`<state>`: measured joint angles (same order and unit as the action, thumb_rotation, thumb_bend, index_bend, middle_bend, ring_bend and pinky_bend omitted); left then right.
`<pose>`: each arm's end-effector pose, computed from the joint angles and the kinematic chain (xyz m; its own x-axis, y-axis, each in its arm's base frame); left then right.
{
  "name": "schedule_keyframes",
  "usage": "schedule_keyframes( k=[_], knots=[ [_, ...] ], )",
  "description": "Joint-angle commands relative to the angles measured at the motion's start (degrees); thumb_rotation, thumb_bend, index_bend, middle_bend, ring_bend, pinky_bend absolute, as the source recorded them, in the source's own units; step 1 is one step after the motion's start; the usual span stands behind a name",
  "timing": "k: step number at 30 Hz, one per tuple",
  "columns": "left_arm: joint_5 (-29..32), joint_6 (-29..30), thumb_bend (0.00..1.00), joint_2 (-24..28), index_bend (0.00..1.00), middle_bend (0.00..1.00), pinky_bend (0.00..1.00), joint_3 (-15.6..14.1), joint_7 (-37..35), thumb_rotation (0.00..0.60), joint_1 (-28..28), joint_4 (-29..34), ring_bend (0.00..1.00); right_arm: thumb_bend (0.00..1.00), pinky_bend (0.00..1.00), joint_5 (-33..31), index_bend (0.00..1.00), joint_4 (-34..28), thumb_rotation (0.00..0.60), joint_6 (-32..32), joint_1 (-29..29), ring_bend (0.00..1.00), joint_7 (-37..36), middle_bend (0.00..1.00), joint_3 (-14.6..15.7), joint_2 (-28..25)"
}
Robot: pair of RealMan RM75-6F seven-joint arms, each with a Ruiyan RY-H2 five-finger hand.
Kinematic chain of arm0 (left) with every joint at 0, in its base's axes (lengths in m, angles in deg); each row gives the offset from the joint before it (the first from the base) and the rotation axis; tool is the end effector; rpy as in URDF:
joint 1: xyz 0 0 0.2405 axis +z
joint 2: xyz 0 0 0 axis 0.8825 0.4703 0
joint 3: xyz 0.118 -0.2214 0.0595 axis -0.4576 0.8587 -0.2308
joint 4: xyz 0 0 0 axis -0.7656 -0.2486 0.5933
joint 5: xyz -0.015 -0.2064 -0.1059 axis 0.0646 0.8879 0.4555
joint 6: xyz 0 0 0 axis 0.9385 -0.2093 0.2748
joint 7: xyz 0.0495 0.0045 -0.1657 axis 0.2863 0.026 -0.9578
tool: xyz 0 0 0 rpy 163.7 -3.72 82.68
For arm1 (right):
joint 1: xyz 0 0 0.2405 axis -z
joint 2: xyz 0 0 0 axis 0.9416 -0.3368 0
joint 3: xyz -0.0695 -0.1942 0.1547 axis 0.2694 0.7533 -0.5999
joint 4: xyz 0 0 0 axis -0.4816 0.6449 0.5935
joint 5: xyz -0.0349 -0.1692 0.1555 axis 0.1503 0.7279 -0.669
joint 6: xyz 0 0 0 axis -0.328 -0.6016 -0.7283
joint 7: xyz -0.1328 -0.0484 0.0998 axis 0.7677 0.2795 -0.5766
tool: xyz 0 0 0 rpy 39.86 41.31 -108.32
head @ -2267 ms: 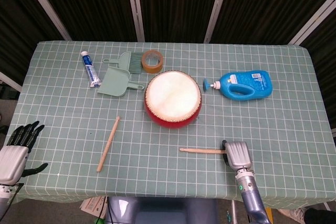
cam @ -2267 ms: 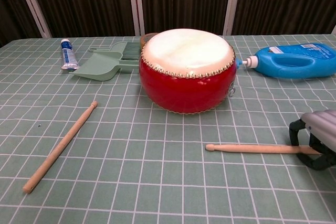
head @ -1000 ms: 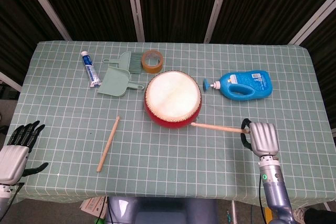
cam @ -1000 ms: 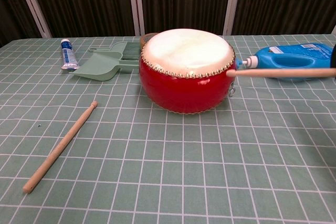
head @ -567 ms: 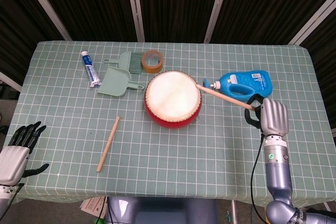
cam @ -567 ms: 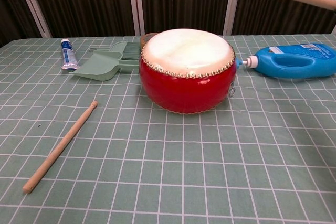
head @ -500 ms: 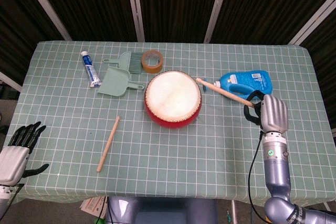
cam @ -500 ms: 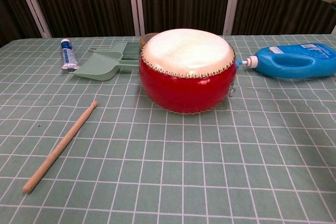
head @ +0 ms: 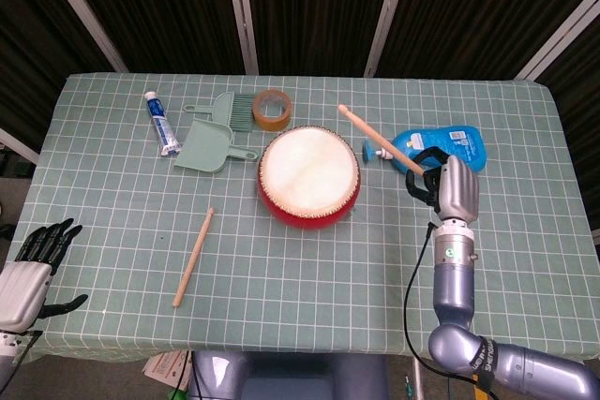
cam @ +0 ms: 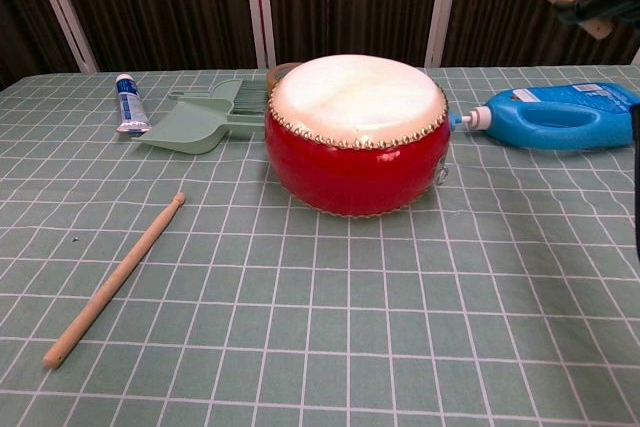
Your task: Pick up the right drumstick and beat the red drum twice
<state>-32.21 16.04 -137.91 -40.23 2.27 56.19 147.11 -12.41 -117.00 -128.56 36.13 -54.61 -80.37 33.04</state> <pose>-0.3049 0.1912 0.1211 0.3716 0.1352 0.9185 0.9264 -0.1181 -0.3575 -0.1300 -0.3759 0.0764 -0.1203 0.0763 0.9898 -0.9712 0.1977 -0.1333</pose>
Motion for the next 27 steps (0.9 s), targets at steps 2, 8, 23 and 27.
schedule_keyframes(
  k=[2, 8, 23, 27],
  knots=[
    [0.1, -0.1, 0.00, 0.1, 0.00, 0.00, 0.02, 0.0, -0.1, 0.600, 0.0, 0.1, 0.00, 0.73, 0.91, 7.2, 1.00, 12.5, 0.600, 2.0, -3.4, 1.00, 7.8, 1.00, 13.4, 6.1],
    [0.4, -0.2, 0.00, 0.3, 0.00, 0.00, 0.02, 0.0, -0.4, 0.600, 0.1, 0.3, 0.00, 0.73, 0.91, 10.3, 1.00, 19.9, 0.600, 4.8, -6.6, 1.00, 27.0, 1.00, 25.2, 7.8],
    [0.6, 0.0, 0.00, 0.6, 0.00, 0.00, 0.02, -0.1, -0.7, 0.600, 0.3, 0.7, 0.00, 0.73, 0.91, 14.7, 1.00, 11.2, 0.600, -4.7, -3.7, 1.00, 6.9, 1.00, 8.4, 9.1],
    [0.7, -0.1, 0.00, 0.5, 0.00, 0.00, 0.02, -0.1, -0.7, 0.600, 0.3, 0.7, 0.00, 0.73, 0.91, 14.8, 1.00, 8.2, 0.600, -5.6, -2.6, 1.00, 3.3, 1.00, 5.5, 8.1]
  ],
)
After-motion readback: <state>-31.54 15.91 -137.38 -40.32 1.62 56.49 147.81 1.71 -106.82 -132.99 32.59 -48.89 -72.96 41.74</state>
